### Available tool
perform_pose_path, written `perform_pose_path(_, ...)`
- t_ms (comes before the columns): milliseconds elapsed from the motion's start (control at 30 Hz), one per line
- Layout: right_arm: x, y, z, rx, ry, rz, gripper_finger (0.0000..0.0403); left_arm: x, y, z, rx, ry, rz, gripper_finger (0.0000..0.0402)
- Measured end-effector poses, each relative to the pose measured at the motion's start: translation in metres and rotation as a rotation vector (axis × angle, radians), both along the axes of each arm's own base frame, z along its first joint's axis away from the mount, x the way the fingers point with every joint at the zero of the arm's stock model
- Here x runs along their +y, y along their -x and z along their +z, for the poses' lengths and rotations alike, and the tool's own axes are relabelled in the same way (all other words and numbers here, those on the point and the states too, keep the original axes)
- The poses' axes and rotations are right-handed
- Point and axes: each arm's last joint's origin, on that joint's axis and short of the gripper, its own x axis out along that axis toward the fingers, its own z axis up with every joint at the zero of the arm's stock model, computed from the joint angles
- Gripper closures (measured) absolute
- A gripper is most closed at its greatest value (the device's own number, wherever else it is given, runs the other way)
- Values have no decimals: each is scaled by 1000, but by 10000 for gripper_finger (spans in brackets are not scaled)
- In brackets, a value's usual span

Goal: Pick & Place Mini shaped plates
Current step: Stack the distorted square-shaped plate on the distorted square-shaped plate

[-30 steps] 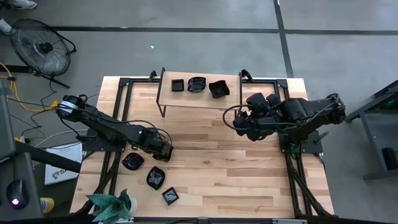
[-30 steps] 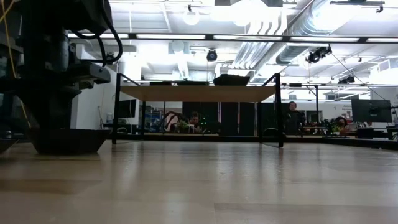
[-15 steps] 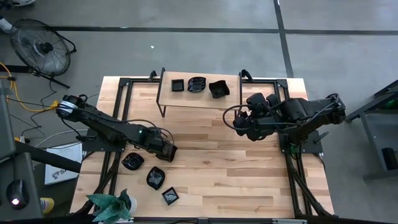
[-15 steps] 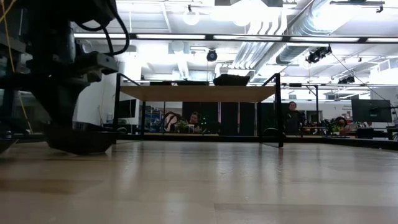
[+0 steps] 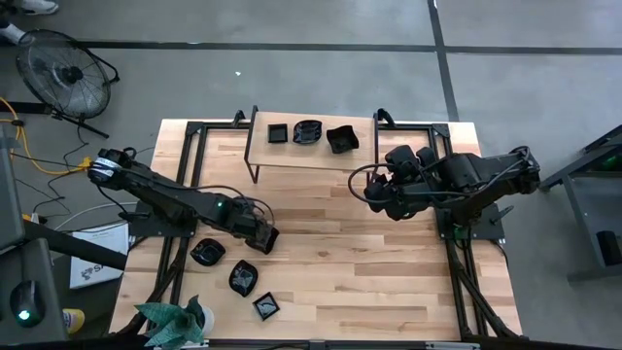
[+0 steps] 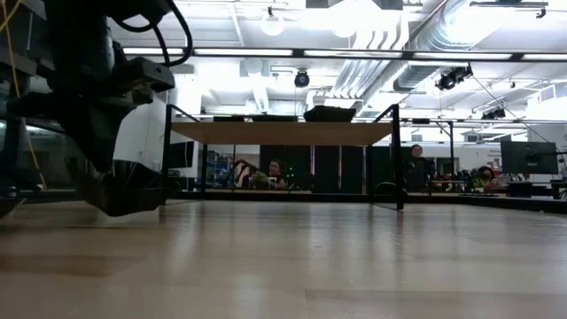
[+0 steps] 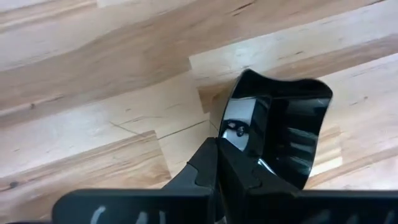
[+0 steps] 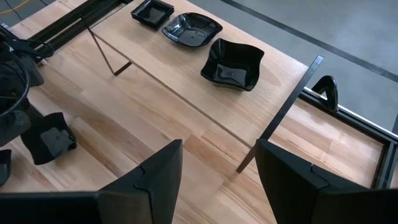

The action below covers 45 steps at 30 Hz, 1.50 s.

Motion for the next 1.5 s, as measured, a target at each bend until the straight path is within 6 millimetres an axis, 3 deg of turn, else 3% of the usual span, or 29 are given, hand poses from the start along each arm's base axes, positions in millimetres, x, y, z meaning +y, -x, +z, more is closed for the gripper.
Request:
perform_pose_path(1033,0,0,0,2,-12,2,206,-6,-31,69,-230,-165,-227,401)
perform_pose_path(1500,17,7,-6,-6,50,47,206,-13,-36,90,-305,-267,-276,401)
